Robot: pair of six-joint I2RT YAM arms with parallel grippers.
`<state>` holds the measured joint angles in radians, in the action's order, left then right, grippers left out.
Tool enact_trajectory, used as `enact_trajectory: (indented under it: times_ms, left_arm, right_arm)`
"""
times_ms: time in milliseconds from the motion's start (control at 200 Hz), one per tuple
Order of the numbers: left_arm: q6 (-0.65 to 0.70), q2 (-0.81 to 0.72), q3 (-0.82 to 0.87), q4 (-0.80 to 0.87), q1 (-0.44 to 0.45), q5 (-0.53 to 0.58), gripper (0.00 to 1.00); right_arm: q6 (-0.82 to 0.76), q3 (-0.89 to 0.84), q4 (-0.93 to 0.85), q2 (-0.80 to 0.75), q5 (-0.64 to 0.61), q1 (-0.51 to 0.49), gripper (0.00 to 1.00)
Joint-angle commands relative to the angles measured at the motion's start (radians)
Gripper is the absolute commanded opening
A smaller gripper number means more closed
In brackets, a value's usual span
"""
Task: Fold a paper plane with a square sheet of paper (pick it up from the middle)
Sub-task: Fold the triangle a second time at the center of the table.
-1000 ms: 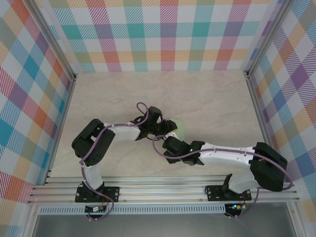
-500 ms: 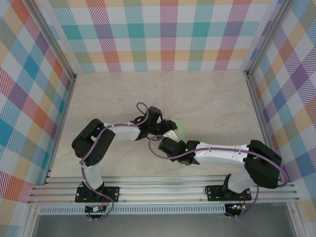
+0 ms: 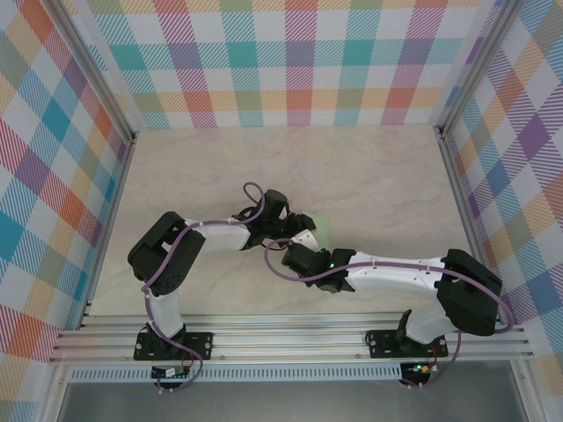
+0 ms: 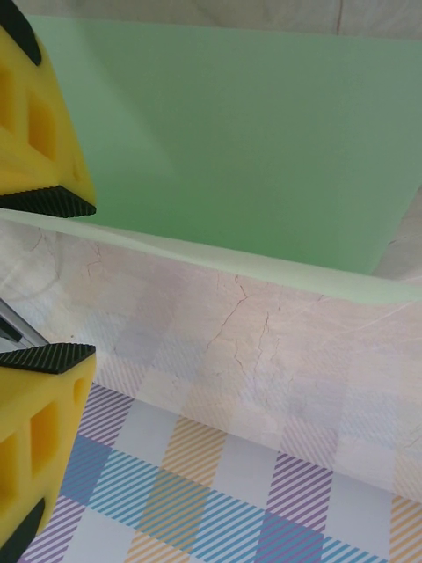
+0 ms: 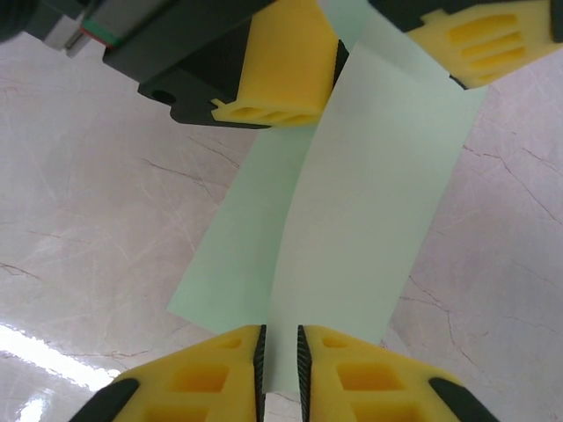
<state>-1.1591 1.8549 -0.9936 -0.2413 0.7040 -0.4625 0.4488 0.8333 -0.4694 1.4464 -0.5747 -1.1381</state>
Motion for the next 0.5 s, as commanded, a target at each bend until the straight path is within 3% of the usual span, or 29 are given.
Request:
enact_trajectory:
  times_ms: [0, 160, 495]
  left_arm:
    - [0.019, -0.031, -0.026, 0.025, -0.006, 0.005, 0.45]
    - [0.045, -0.068, -0.02, 0.097, -0.007, 0.068, 0.48]
    - [0.103, -0.203, 0.022, 0.281, -0.006, 0.286, 0.62]
  right_arm:
    - [0.0, 0.014, -0.003, -0.031, 0.06, 0.016, 0.13]
    - [-0.024, -0.029, 0.057, -0.069, 0.195, 0.072, 0.1]
    - [-0.102, -0.106, 0.183, -0.088, 0.627, 0.295, 0.1]
